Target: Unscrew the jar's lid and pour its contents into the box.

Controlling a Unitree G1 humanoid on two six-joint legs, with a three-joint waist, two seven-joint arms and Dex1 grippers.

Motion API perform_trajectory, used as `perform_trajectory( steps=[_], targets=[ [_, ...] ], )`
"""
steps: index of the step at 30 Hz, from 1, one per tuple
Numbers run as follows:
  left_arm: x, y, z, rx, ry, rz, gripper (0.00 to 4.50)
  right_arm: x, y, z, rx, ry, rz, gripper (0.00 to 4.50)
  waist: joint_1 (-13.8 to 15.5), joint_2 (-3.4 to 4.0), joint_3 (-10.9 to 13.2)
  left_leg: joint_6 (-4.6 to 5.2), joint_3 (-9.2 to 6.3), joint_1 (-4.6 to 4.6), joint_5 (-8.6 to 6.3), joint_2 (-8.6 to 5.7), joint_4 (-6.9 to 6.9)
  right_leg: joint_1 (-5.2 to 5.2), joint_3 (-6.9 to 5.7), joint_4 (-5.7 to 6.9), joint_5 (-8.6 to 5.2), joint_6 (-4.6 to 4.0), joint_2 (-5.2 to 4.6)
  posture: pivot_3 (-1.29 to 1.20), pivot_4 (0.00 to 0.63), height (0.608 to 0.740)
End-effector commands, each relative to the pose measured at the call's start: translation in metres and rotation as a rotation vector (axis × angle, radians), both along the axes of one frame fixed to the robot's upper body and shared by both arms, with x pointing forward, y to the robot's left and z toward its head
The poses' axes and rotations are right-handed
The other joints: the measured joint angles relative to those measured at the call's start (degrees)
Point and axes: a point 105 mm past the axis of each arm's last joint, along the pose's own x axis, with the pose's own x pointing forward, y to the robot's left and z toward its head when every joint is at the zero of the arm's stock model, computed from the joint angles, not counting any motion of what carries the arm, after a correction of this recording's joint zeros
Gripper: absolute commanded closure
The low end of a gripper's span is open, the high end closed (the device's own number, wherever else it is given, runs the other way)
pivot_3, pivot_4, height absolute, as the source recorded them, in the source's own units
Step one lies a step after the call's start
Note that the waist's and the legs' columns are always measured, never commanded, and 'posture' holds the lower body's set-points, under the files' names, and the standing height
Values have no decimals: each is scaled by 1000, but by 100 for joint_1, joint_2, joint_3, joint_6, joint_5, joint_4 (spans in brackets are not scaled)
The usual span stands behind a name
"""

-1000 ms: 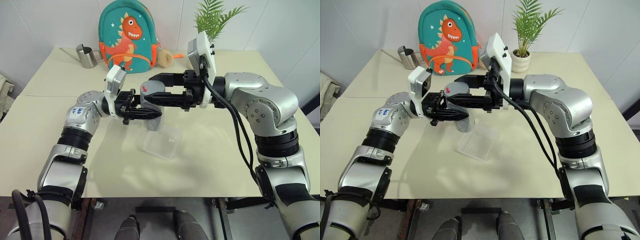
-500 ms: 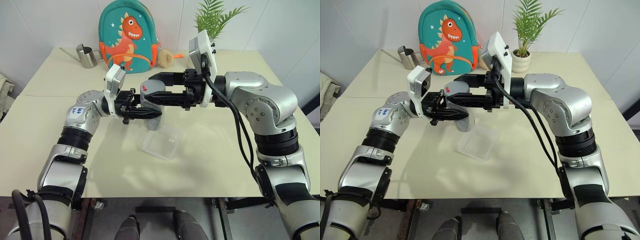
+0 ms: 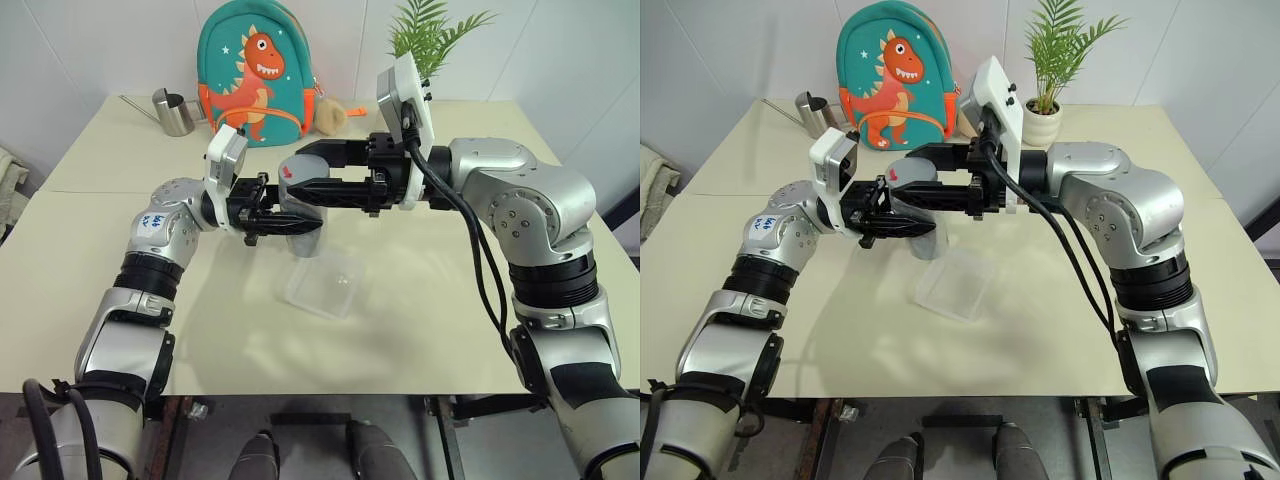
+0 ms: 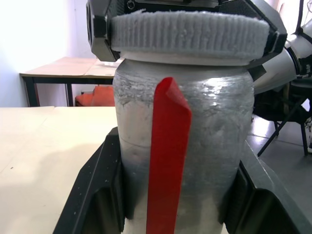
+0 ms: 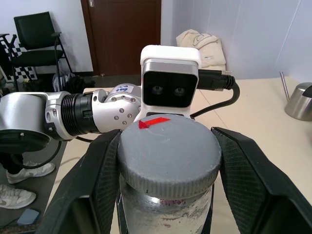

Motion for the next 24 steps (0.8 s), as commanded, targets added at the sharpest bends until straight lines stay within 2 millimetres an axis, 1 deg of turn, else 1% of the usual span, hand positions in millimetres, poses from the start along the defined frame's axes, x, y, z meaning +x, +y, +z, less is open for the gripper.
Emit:
perform_trajectory(
  steps=[1, 3, 7, 11, 16, 18, 21, 24],
  targets=[
    [-3, 19, -37, 108, 69, -15, 2502, -14, -38, 70, 258, -260, -134, 1849, -1, 0, 0, 0, 0, 0, 0, 0, -1, 0, 0, 0, 0, 0, 0, 0, 150, 740],
    [-1, 19, -36, 112, 39, -3, 2502, -13, -38, 67, 259, -257, -156, 1849, 5, 0, 0, 0, 0, 0, 0, 0, -1, 0, 0, -1, 0, 0, 0, 0, 150, 740],
    [0, 14, -26, 71, -7, 22, 2502, -12, -39, 61, 265, -241, -192, 1849, 8, 0, 0, 0, 0, -2, 0, 0, 2, 0, 0, 0, 0, 0, -1, 0, 150, 740],
    [-4, 10, -20, 41, -20, 21, 2502, -14, -39, 57, 274, -229, -222, 1849, 0, 0, 0, 0, 0, -2, 0, 1, 0, -1, 0, 1, 0, 0, 0, 0, 150, 740],
    [-5, 10, -20, 37, -16, 48, 2502, -12, -41, 56, 281, -229, -265, 1849, 9, 0, 0, 0, 0, -1, 0, 0, 5, 0, 0, 6, 0, 0, -1, 0, 150, 740],
    [-7, 8, -24, 46, -6, 46, 2502, -11, -40, 56, 285, -232, -283, 1849, 6, 0, 0, 0, 0, 0, 0, 0, 6, 0, 0, 8, 0, 0, -1, 0, 150, 740],
    [-6, 3, -29, 52, -8, 95, 2502, -8, -38, 56, 282, -246, -329, 1849, 4, 0, 0, 0, -1, 1, 0, 1, 5, 0, 1, 10, 0, 0, 0, 0, 150, 740],
    [-3, -1, -28, 40, -31, 148, 2502, -5, -36, 60, 307, -241, -362, 1849, 8, 0, 0, 0, -1, 1, 0, 0, 7, 0, 1, 11, 0, 0, 0, 0, 150, 740]
  ],
)
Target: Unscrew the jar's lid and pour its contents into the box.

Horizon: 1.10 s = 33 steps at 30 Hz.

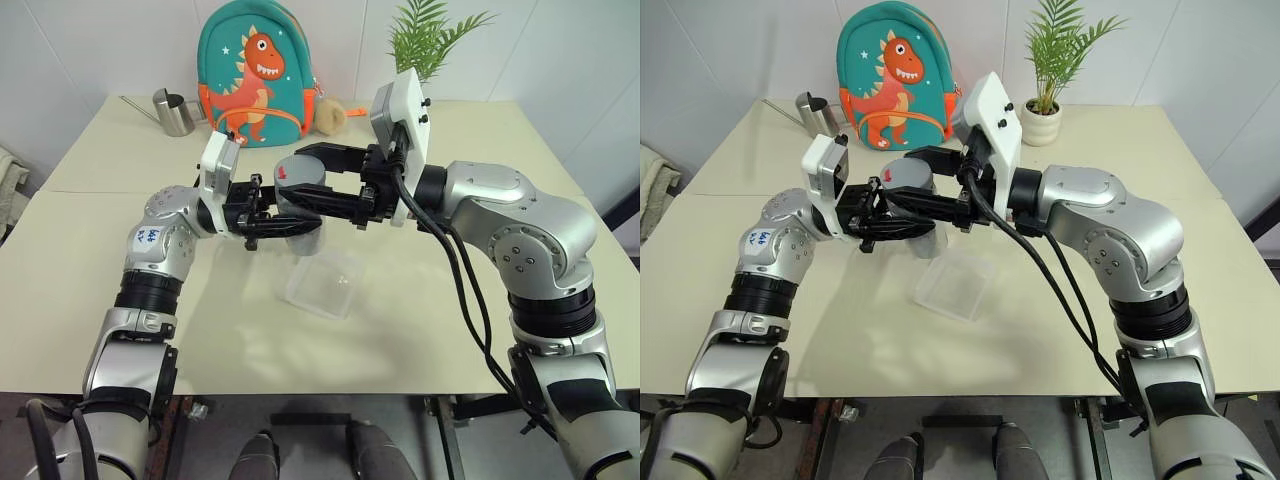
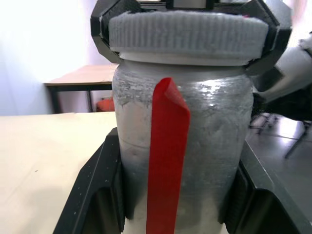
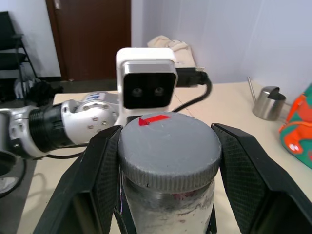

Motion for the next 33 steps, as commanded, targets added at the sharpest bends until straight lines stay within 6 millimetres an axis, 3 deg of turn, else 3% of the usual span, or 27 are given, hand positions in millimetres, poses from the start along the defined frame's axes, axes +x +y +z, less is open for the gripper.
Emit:
perform_trajectory(
  steps=[1, 23, 33],
  targets=[
    [1, -2, -28, 79, 36, 52, 2502, 2, -39, 67, 230, -206, -216, 1849, -2, 0, 0, 0, 0, 1, 0, 0, 0, 0, 1, 1, 0, 0, -1, 0, 150, 740],
    [-9, -4, -36, 84, 54, 71, 2502, -4, -33, 57, 228, -178, -255, 1849, 4, 0, 0, -1, 0, 2, 2, 0, -1, 1, 1, 1, 0, -1, -1, 0, 150, 740],
    [-8, 1, -44, 126, 87, 51, 2502, 0, -37, 76, 189, -244, -247, 1849, -5, 10, -1, -1, 1, 2, 2, -1, -2, 2, 1, -1, 0, -1, -1, 0, 150, 740]
  ],
)
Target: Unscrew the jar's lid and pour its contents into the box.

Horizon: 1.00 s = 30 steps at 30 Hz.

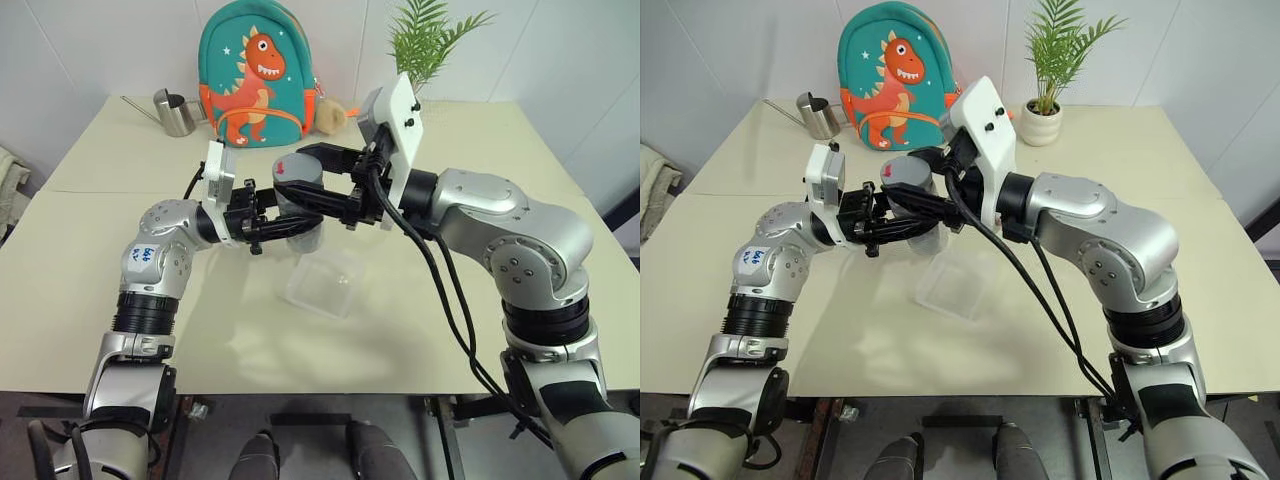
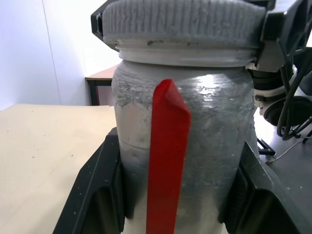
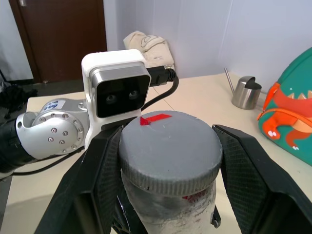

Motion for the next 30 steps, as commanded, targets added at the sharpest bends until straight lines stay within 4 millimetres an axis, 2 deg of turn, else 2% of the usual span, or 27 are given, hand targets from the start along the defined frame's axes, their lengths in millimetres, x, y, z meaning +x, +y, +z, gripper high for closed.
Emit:
perform_trajectory(
  steps=[1, 5, 10, 15, 19, 22, 25, 29, 30],
  targets=[
    [-6, -2, -39, 132, 95, -75, 2502, 1, -42, 76, 165, -265, -162, 1849, 3, 28, -2, 0, 5, 1, 0, -3, 0, 0, 4, -1, 0, 0, -1, 0, 150, 740],
    [-5, -2, -40, 133, 92, -77, 2502, 4, -42, 86, 172, -286, -157, 1849, 3, 24, -2, 0, 0, -2, 0, 3, -8, -1, -3, -13, -1, -2, 2, 0, 150, 740],
    [-1, 0, -34, 99, 78, -52, 2502, 7, -43, 88, 174, -289, -167, 1849, -13, 25, -2, 0, 2, 0, 0, 2, -10, -1, 1, -11, -1, -2, 1, 0, 150, 740],
    [5, 9, -4, 22, 28, -10, 2502, 18, -53, 87, 179, -271, -249, 1849, 0, 25, -2, 0, 2, -3, 0, 1, -9, -2, 0, -13, -1, -1, 0, 0, 150, 740],
    [9, 22, 23, -29, -19, 37, 2502, 40, -76, 79, 170, -216, -413, 1849, 2, 25, -2, 0, 2, -2, 0, 0, -7, 0, 0, -12, 0, 0, 0, 0, 150, 740],
    [12, 33, 37, -54, -52, 87, 2502, 40, -130, 41, 153, -142, -563, 1849, 67, 15, -8, 1, -3, -2, 0, 1, -15, 4, -7, -22, -1, -2, 0, 0, 150, 740],
    [20, 47, 44, -75, -73, 177, 2502, 37, -169, -5, 136, -36, -717, 1849, 135, 18, -7, 3, -13, -22, -2, -3, -19, 3, -19, -44, -2, 2, -8, 0, 150, 740],
    [28, 58, 44, -88, -79, 255, 2502, 31, -195, -43, 129, 51, -852, 1849, 118, 26, -3, 4, -6, -45, -2, -3, -4, -23, -12, -39, -3, 6, -7, 0, 150, 740],
    [30, 59, 42, -94, -75, 270, 2502, 28, -201, -64, 128, 103, -890, 1849, 112, 26, -3, 4, -5, -43, -2, -2, -4, -23, -11, -36, -3, 6, -6, 0, 150, 740]
  ],
)
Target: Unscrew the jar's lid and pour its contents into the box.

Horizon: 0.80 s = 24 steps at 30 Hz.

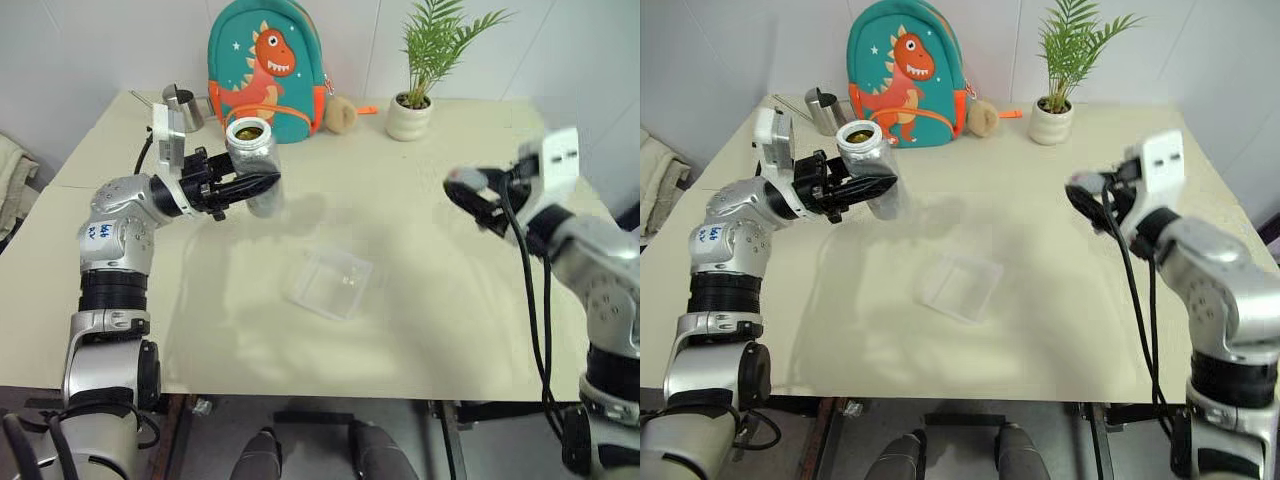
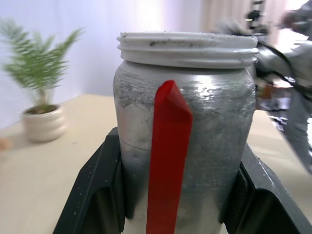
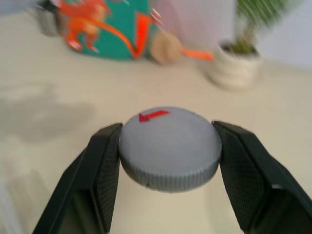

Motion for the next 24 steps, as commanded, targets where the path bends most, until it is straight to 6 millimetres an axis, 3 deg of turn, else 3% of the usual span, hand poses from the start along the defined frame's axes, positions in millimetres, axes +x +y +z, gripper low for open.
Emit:
perform_trajectory(
  steps=[1, 6, 10, 18, 24],
  targets=[
    [3, 5, 10, -19, -51, 52, 2502, -18, -14, -15, 20, -19, -98, 1849, 7, -3, -2, 1, -1, 3, 1, 1, 2, 1, 0, 2, 0, 0, 3, 0, 150, 740],
    [9, 3, 7, -31, -57, 77, 2502, -30, -16, -71, 101, 97, -150, 1849, 12, -5, -4, 7, -3, 16, 11, -3, 4, 24, -1, -1, 5, 5, 1, 0, 150, 740],
    [13, 1, 6, -19, -69, 83, 2502, -35, -12, -96, 125, 149, -153, 1849, 0, -5, -4, 4, 2, 17, 22, -7, 7, 26, 7, -8, 22, 9, 1, 0, 150, 740],
    [19, -4, 7, 2, -114, 90, 2502, -36, -15, -114, 141, 174, -168, 1849, -4, -6, -4, 3, 5, 32, 32, -4, 5, 38, 14, -9, 27, 7, 6, 0, 150, 740],
    [20, -7, 6, 18, -140, 90, 2502, -37, -17, -124, 119, 190, -163, 65, 3, -6, -4, 3, 4, 34, 32, -3, 0, 38, 13, -8, 26, 6, 8, 0, 150, 740]
  ],
)
